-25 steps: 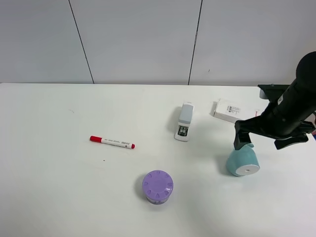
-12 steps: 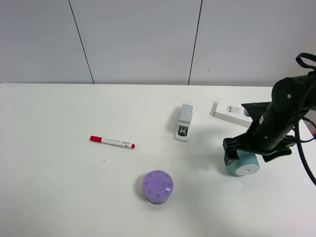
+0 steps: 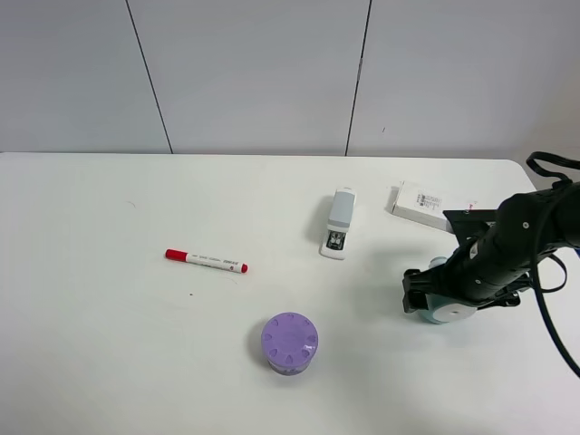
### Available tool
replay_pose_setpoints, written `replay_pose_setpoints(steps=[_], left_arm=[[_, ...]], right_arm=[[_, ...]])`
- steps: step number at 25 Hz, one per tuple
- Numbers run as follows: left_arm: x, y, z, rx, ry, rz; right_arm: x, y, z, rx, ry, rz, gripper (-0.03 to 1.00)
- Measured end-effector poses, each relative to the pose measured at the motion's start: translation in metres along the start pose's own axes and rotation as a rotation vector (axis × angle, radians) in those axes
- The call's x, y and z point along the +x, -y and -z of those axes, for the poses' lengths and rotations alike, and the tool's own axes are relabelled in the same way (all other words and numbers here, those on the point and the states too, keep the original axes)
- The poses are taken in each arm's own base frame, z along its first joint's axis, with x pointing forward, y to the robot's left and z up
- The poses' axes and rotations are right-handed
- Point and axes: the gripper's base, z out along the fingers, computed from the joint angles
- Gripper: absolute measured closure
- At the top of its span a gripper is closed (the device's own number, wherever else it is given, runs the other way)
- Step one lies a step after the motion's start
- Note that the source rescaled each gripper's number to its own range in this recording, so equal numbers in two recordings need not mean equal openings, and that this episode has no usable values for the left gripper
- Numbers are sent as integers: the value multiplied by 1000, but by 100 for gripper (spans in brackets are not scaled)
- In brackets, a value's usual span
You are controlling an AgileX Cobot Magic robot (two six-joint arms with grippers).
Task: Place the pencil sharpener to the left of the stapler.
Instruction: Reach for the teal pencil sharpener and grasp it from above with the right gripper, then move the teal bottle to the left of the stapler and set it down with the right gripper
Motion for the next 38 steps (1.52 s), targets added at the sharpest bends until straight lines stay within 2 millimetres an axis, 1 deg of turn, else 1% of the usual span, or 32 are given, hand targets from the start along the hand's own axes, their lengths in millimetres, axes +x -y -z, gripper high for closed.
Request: replay_pose_setpoints(steps=[3,7,8,9,10,11,12,13,16,20,24,27,31,34,38], left_arm=[[0,0,0,0,0,0],[0,0,0,0,0,0],[0,0,0,0,0,0],[0,0,0,0,0,0],[0,0,0,0,0,0],[0,0,0,0,0,0],[0,0,0,0,0,0],[0,0,0,0,0,0],[0,0,0,0,0,0],[0,0,0,0,0,0],[0,0,0,0,0,0],[0,0,0,0,0,0],[0,0,0,0,0,0],[0,0,0,0,0,0],[0,0,0,0,0,0]], right_arm=[[0,0,-8,-2,-9,-21,-3],[1,0,-11,-1,-24,-35,-3],[1,0,-12,-1,-26,-36,-1],[1,0,-12,-1,-26,-36,11],[1,0,-12,-1,-26,-36,34],[1,0,-12,-1,-27,-36,60],[1,0,-11,-1,-27,-36,97],[1,0,-11,-1,-27,-39,93],[2,0,-7,-3,-23,-40,94],[1,-1,12,-16,20,-33,94],[4,-6,44,-37,67,34,94],[2,-12,75,-47,70,109,94],[-6,-22,116,-59,47,238,94],[-14,-32,142,-114,44,309,94],[-22,-45,168,-216,63,440,94]])
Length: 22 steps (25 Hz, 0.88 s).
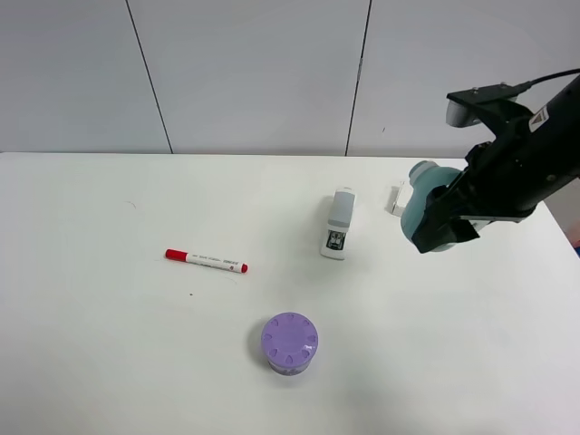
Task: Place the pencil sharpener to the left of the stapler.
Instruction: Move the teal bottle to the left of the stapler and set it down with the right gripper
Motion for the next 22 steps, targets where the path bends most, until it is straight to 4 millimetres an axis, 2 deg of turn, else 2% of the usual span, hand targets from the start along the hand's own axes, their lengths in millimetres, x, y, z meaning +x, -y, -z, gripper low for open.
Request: replay_pose_setpoints(steps=[6,11,15,18,22], left_arm=[[0,0,0,0,0,0],[0,0,0,0,0,0],[0,0,0,0,0,0],[0,0,0,0,0,0],[0,0,0,0,0,0]], right_arm=[[-11,-7,22,-32,26,135,94],[-34,-8,39,-26,81,159,94],[-69,-17,36,-23,77,218,94],[-102,-31,24,-26,85,272,94],[-152,-53,-3,-36,104,340,94]])
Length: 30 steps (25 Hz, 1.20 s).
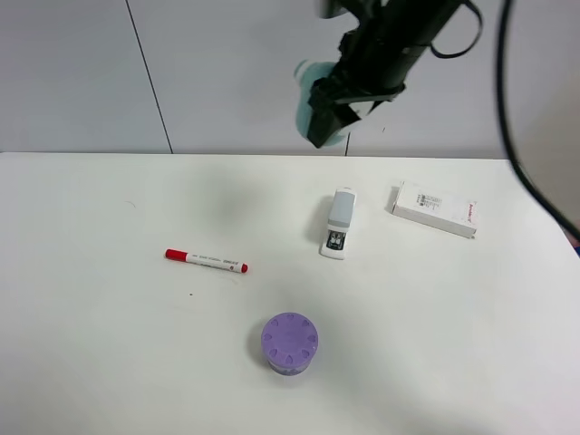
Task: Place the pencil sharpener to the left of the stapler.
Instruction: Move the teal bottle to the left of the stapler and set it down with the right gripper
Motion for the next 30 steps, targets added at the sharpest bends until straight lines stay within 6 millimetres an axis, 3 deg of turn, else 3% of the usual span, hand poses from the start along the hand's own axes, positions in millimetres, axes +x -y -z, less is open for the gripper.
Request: replay_pose_setpoints(steps=[3,6,13,19,30], left_arm=[[0,0,0,0,0,0],[0,0,0,0,0,0],[0,0,0,0,0,0],[0,0,0,0,0,0],[0,0,0,0,0,0]], right_arm=[[-29,2,-32,9,3,31,94],[-45,8,-70,2,-18,23,94],[-35,25,-144,38,-166,-16,94],[-28,28,-171,27,-220,-49,94],[-16,33,-204,31,-293,-48,94]])
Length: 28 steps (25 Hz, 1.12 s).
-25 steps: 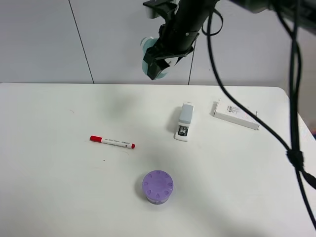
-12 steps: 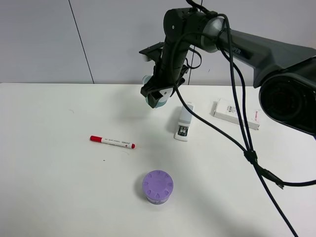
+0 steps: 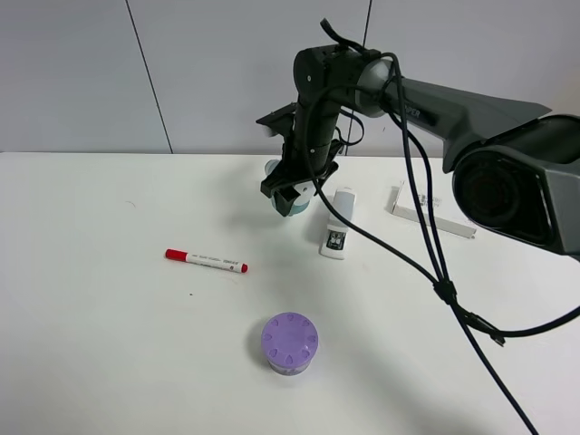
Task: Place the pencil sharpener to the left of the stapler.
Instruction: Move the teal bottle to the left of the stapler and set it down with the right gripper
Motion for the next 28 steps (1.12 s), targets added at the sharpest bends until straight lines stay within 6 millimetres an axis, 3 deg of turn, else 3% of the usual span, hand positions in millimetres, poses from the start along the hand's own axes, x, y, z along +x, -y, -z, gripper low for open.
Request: replay_pose_setpoints(steps=[7,28], left_arm=[[0,0,0,0,0,0],[0,0,0,0,0,0]], right_arm=[[-3,2,-20,5,9,23,94],[-5,10,-51,21,31,123,94]])
